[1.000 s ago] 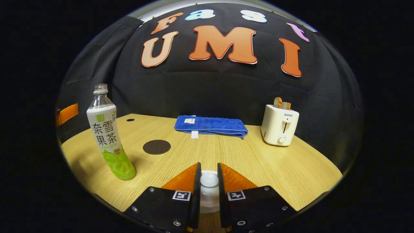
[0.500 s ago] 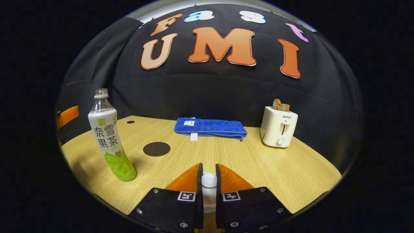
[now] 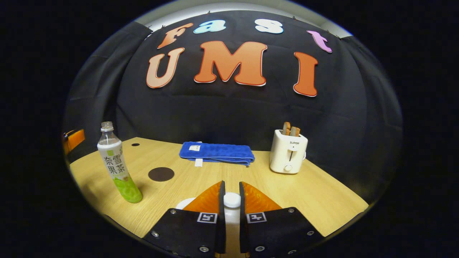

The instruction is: Open the teacup lid with one hand, grasp the water bottle and pour water into the teacup with the other hand; after pouring, place the water bottle on the coaster and then close the teacup lid.

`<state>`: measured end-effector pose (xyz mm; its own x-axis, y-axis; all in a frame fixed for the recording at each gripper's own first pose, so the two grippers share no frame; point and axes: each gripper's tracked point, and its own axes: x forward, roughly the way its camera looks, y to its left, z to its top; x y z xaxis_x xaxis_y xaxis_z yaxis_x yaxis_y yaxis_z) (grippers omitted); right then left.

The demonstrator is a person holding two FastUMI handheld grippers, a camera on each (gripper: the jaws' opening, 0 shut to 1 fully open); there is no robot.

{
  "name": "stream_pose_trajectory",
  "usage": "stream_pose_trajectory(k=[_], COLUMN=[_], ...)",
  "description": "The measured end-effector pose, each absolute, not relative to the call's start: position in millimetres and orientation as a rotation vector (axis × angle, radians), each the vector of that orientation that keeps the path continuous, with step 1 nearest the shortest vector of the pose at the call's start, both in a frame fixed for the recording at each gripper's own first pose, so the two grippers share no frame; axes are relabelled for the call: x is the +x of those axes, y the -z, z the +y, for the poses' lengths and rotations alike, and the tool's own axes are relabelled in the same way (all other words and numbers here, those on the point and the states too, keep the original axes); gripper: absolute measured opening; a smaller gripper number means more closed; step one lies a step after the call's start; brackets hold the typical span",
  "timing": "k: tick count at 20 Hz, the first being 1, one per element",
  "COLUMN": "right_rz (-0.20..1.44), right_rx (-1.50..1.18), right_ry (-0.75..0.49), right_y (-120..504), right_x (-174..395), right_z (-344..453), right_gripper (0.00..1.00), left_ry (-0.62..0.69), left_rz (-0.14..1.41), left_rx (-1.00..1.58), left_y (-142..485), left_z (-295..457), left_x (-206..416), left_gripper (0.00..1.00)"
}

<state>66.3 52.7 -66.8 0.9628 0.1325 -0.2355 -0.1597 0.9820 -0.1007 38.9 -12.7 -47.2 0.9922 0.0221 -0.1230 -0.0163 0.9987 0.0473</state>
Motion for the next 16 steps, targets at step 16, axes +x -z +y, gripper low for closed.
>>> stream_pose_trajectory(k=[16], right_rz=[0.286], right_rx=[-0.065], right_ry=[0.034], right_y=[84.8], right_x=[34.5], right_z=[-56.5], right_gripper=[0.15], left_ry=[0.188], left_rz=[0.177], left_rx=[0.035], left_y=[74.2], left_z=[-130.2], left_x=[10.0], left_gripper=[0.99])
